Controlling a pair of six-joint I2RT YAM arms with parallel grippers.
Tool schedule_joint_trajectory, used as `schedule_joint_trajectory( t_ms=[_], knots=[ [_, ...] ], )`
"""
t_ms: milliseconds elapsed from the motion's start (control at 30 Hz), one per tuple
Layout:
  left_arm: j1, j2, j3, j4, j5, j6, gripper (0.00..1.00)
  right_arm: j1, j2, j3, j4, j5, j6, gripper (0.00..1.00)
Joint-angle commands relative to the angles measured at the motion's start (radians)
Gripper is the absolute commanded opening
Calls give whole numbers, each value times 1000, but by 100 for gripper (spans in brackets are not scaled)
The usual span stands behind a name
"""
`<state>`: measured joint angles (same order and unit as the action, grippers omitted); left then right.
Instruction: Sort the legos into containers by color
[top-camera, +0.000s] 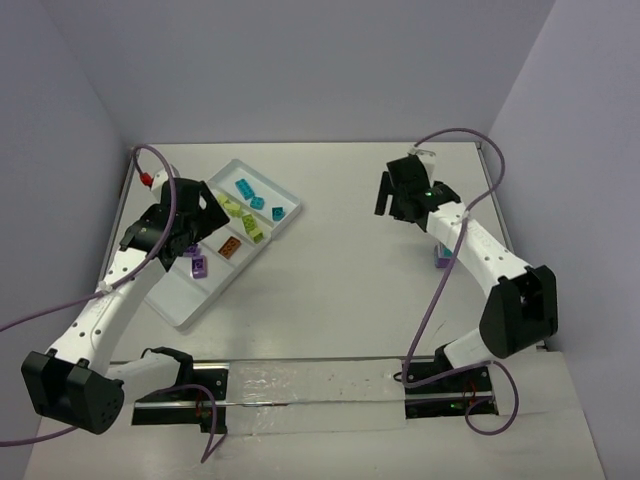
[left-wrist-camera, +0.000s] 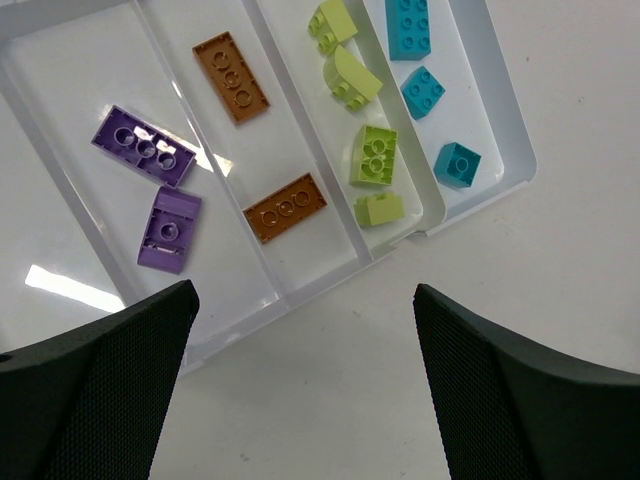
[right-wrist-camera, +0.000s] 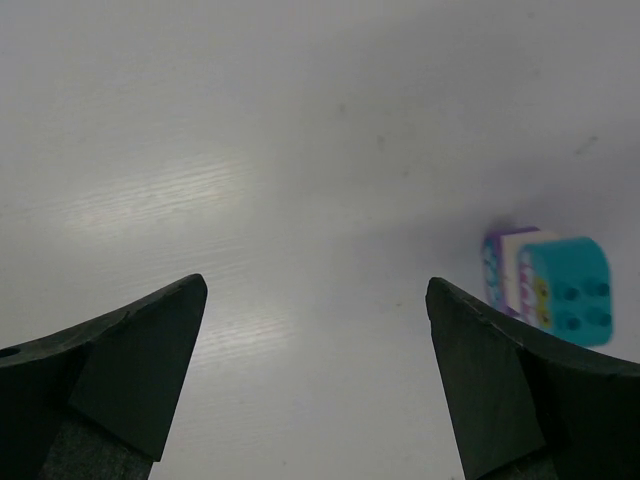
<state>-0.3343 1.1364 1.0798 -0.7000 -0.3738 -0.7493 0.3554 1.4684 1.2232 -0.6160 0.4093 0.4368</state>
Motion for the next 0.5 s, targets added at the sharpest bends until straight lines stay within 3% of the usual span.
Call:
schedule_joint_trajectory(
  t_ms=[0, 267, 467],
  knots=[
    [-8, 11, 35, 60, 29, 24, 97, -60, -110, -36, -63, 135, 50, 99],
    [-8, 13, 27, 69, 38, 41, 96, -207, -198, -113, -67, 195, 130, 100],
    [-9, 10, 35, 63, 42, 53, 96, -243, -193, -126, -64, 207, 183, 100]
  ],
)
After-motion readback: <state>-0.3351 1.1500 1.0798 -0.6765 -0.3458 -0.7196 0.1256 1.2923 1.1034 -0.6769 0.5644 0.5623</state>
